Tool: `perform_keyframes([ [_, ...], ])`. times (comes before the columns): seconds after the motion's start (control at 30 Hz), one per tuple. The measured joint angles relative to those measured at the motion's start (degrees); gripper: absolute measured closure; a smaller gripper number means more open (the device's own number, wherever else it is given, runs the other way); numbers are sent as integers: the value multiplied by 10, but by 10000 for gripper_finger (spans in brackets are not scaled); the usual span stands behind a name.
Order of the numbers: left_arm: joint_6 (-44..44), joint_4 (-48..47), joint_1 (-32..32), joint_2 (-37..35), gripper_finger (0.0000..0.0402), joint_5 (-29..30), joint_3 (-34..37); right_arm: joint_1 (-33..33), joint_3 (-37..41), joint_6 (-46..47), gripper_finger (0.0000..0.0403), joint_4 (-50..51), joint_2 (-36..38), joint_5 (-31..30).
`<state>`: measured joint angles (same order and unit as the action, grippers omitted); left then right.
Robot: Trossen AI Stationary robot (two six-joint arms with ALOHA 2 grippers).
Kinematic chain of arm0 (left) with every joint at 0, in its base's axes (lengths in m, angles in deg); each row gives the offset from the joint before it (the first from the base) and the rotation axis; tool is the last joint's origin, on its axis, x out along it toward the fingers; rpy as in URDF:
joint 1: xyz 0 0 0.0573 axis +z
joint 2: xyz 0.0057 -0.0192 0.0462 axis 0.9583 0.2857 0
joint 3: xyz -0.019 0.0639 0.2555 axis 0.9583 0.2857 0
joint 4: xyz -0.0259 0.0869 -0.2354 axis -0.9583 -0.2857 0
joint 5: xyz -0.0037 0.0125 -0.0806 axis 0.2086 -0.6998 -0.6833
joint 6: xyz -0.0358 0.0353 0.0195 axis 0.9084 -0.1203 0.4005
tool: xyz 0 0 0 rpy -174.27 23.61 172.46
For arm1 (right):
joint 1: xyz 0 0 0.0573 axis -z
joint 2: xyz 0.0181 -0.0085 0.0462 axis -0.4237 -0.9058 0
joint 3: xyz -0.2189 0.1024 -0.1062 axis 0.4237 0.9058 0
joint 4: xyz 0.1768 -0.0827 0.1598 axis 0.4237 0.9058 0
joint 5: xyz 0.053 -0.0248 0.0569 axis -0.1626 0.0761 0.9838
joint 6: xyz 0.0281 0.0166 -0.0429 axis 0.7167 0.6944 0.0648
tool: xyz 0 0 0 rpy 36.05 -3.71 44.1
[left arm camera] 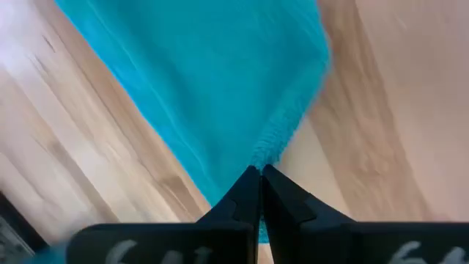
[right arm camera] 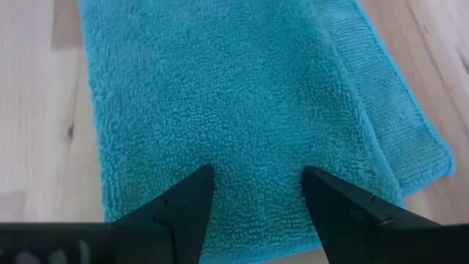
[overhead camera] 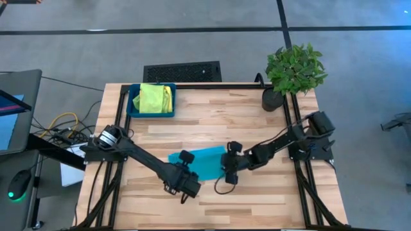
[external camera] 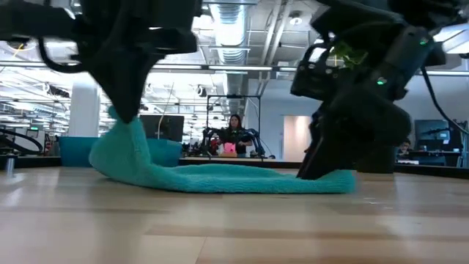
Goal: Fold microfiber towels
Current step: Fold the blue towel
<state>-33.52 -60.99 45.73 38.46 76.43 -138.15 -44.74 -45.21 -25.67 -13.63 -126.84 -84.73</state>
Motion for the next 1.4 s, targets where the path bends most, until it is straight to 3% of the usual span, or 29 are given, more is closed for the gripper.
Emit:
perform_keyframes([
  [0.2,-126,107,33,0,402,16,0,19,-2,-4,163,-16,-19,21],
  [0.37,-236,212,73,0,402,-7,0,22,0,-12,163,-17,-16,25],
  [0.67,-352,338,130,0,402,-14,0,22,0,-12,163,-16,-19,25],
  [0.8,-391,386,142,0,402,-65,0,22,0,-12,163,-16,-19,25],
  [0.93,-390,390,146,3,402,-110,0,22,0,-11,163,-16,-19,25],
  [1.23,-340,378,146,10,400,-104,0,22,2,-11,163,-20,-17,26],
  [1.4,-318,379,147,10,375,-104,0,22,2,-10,163,-21,-17,26],
])
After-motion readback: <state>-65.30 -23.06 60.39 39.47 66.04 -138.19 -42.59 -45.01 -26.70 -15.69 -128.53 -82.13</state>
